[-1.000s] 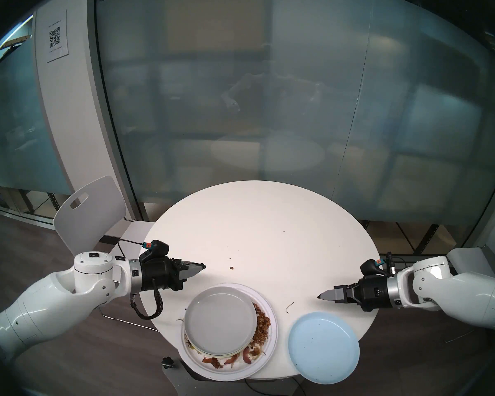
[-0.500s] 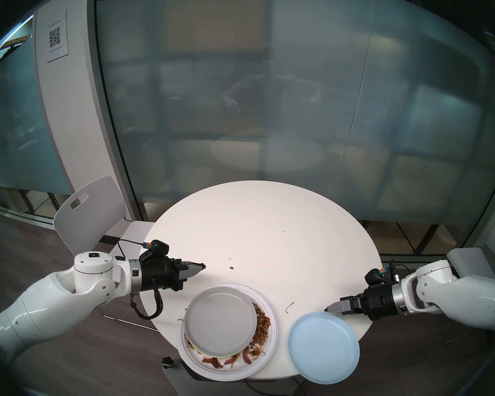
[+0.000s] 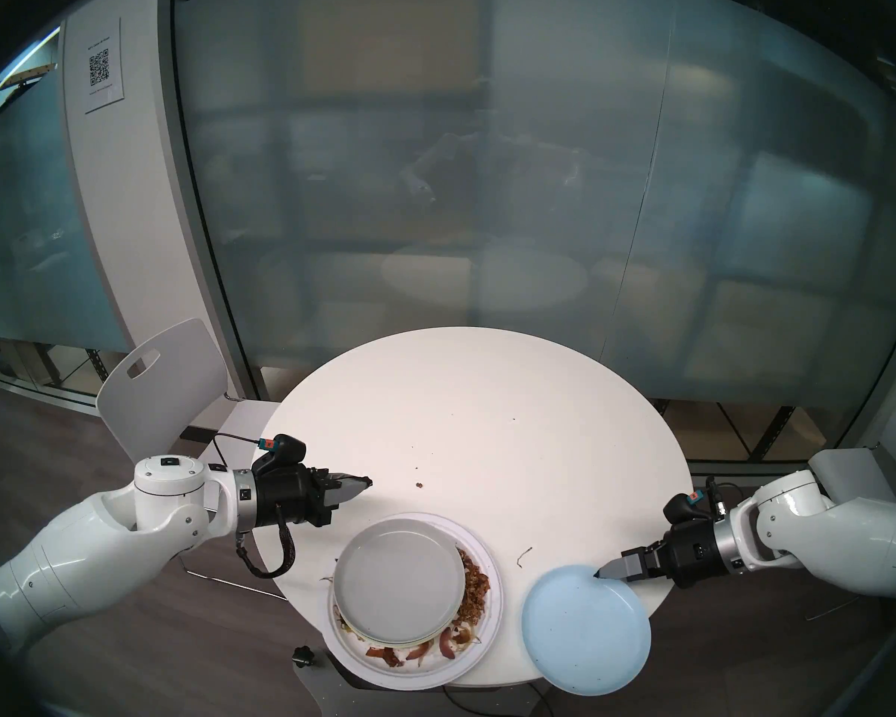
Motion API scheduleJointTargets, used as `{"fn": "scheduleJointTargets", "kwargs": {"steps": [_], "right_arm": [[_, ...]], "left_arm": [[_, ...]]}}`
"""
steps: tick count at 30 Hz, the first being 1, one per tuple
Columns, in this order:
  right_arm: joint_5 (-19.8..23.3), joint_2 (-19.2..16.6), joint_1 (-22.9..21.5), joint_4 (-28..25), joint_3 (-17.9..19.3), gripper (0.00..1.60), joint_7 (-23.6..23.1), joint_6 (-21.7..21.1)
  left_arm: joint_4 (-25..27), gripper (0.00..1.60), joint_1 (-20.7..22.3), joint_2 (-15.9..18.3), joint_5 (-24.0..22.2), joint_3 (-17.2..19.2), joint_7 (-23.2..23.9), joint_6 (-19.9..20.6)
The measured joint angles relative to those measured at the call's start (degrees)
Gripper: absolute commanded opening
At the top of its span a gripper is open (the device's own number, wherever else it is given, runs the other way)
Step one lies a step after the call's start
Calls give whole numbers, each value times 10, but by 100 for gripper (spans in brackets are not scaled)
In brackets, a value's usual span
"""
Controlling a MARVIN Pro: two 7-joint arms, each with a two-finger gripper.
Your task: Stack the plates into one stack
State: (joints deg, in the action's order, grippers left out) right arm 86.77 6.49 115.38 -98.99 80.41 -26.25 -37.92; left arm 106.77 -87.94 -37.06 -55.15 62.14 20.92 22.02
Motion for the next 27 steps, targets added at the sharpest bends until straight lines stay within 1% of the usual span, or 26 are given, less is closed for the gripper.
{"fn": "scheduleJointTargets", "kwargs": {"steps": [10, 11, 12, 16, 17, 18, 19, 27], "right_arm": [[-26, -1, 20, 1, 21, 160, -9, -22], [-29, -1, 23, 0, 23, 153, -9, -24], [-32, -1, 25, 0, 25, 151, -10, -26], [-43, -1, 33, -1, 34, 124, -11, -35], [-46, -1, 35, -1, 37, 93, -12, -37], [-50, -1, 38, -1, 39, 79, -12, -40], [-52, -1, 40, -2, 41, 77, -12, -41], [-73, -1, 58, -5, 60, 79, -14, -58]], "left_arm": [[0, 32, 0, 0, 0, 0, 0, 0], [0, 32, 0, 0, 0, 0, 0, 0], [0, 32, 0, 0, 0, 0, 0, 0], [0, 32, 0, 0, 0, -1, 0, 0], [0, 32, 1, 0, 0, -1, 0, 0], [0, 32, 1, 0, 0, -1, 0, 0], [0, 32, 1, 0, 0, -1, 0, 0], [0, 32, 1, 0, 0, -1, 0, 0]]}}
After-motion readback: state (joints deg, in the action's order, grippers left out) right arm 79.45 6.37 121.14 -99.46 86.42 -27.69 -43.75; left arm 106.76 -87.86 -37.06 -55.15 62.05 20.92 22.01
